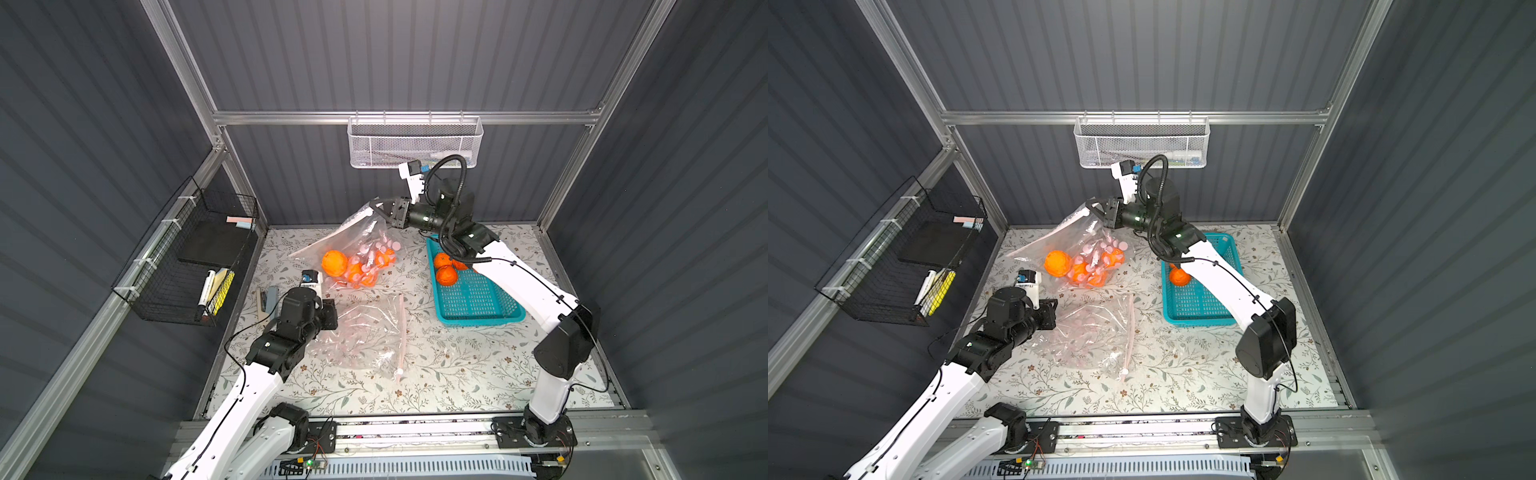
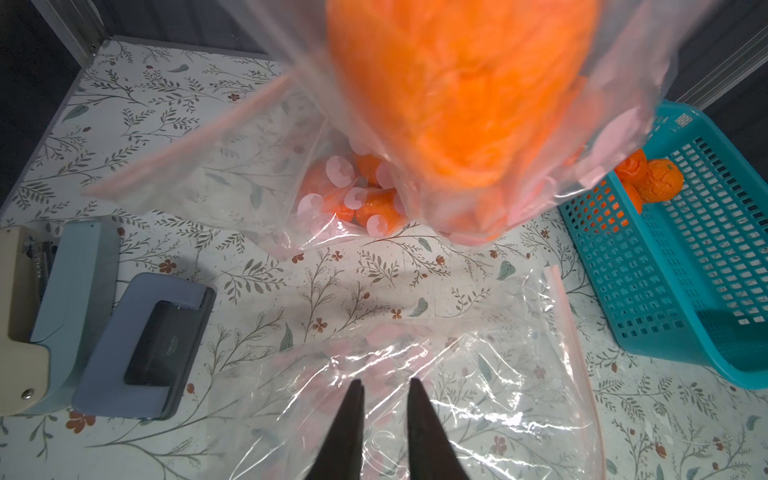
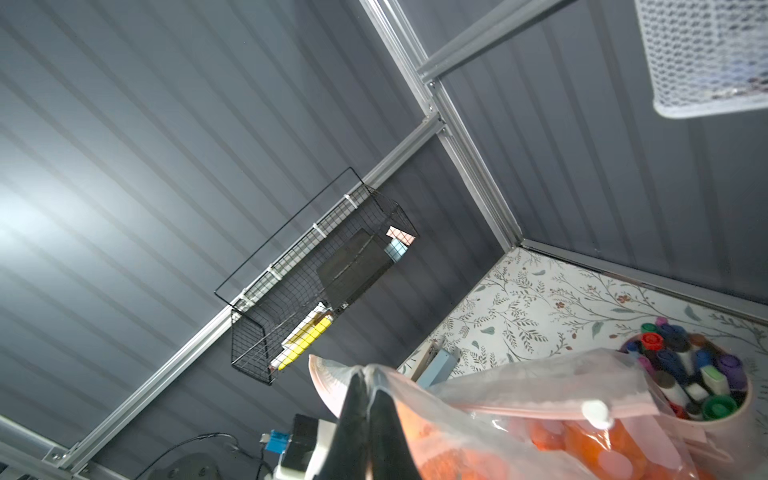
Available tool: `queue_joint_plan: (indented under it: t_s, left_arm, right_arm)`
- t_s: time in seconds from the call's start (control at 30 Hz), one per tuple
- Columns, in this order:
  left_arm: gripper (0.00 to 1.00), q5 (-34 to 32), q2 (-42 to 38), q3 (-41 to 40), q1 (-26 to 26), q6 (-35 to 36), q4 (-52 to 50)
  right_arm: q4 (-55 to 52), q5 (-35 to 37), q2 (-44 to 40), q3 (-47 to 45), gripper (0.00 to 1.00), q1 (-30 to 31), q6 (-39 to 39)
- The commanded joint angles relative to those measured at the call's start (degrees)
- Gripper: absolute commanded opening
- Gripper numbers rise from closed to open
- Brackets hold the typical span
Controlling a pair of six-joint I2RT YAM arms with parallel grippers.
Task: Open the zip-top bag and take out the orange
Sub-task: Pick up the zipper food storage bag at the center of the board, then place the zipper food storage bag in the zipper food storage bag.
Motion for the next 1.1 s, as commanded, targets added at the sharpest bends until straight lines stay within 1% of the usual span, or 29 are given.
queue_joint_plan:
  t_s: [0.0,0.13,0.27,0.4,0.5,0.6,0.7,0.77,0.87,0.9,0.93,0.97,1.07]
  left_arm:
    - [0.19,-4.28,-2.43,1.34,0.45,0.03,-0.47]
    - [0.22,-7.54,-8.34,0.6,1.3,-0.63,-0.09]
    - [0.23,-9.09,-8.6,3.31,1.3,-1.15,-2.87]
    - [0.28,-10.37,-7.29,9.66,1.3,-1.78,-7.28]
    - [0.3,-13.49,-6.65,15.1,1.3,-1.06,-10.77]
    - [0.31,-17.56,-5.74,19.79,1.3,0.39,-13.19]
    - [0.32,-18.9,-4.74,24.51,1.3,1.95,-14.89]
    - [0.32,-19.21,-4.16,27.21,1.3,2.63,-15.78]
    - [0.33,-19.17,-3.74,30.04,1.3,3.75,-16.54]
    - [0.33,-18.37,-3.74,30.54,1.3,4.34,-16.64]
    - [0.34,-15.25,-3.65,30.64,1.3,5.4,-16.5]
    - [0.34,-10.81,-3.5,33.24,1.3,7.11,-15.86]
    - [0.36,6.3,-0.74,36.87,1.3,10.99,-14.73]
  right_arm:
    - [0.26,0.22,-3.92,0.57,0.0,0.36,-0.43]
    - [1.16,0.49,-7.26,-2.25,0.0,0.94,1.91]
    - [1.13,0.9,-9.68,-5.02,0.0,2.06,4.4]
    - [0.43,3.73,-12.61,-8.38,0.0,4.32,5.89]
    - [0.87,5.43,-13.76,-10.81,0.0,6.29,7.31]
    - [0.78,5.9,-13.53,-11.65,0.0,7.71,9.02]
    - [1.23,5.33,-13.35,-12.69,0.0,8.47,11.83]
    - [3.5,4.96,-13.98,-15.4,0.0,8.82,13.62]
    - [6.17,6.79,-15.72,-21.95,0.0,9.26,14.24]
    - [6.31,8.21,-16.29,-24.81,0.0,9.28,14.27]
    - [6.8,9.42,-16.56,-27.76,0.0,9.37,15.01]
    - [8.45,9.85,-16.73,-30.42,0.0,9.37,15.49]
    - [14.32,10.56,-16.3,-38.85,0.0,9.37,19.34]
